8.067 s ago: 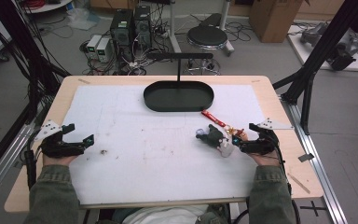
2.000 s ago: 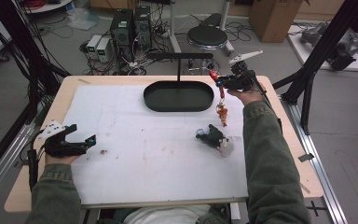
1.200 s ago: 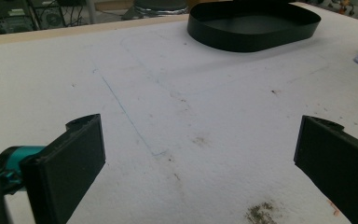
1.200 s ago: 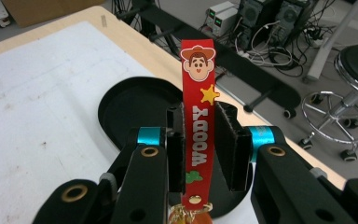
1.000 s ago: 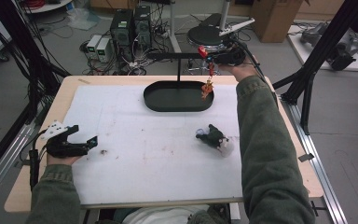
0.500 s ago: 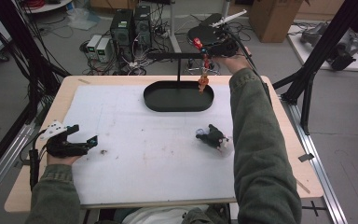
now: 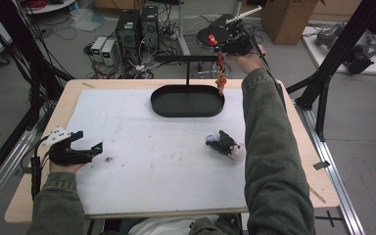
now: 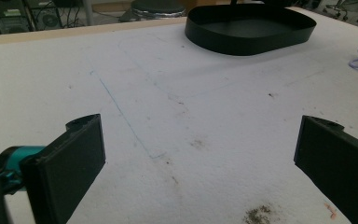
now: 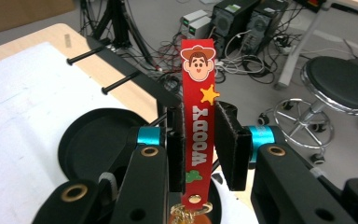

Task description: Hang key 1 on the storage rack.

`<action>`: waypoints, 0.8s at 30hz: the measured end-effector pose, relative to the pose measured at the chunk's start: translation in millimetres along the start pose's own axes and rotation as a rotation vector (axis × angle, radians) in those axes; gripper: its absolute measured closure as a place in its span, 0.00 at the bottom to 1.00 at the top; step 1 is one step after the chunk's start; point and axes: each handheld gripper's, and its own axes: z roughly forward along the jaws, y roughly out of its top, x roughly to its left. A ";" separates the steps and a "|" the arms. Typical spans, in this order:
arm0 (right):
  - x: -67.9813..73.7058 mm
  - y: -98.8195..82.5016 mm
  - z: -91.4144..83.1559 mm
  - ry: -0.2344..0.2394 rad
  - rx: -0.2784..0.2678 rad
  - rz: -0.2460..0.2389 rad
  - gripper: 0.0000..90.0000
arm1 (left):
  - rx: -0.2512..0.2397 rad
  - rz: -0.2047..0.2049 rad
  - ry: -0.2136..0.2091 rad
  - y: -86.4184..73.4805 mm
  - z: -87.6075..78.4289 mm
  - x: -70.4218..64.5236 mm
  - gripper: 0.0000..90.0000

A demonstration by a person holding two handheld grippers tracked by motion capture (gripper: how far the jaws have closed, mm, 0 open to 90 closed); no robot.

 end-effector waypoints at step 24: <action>-7.2 3.5 26.3 -0.055 -0.032 0.056 0.83 | 0.002 -0.008 -0.004 -0.4 0.9 0.0 0.03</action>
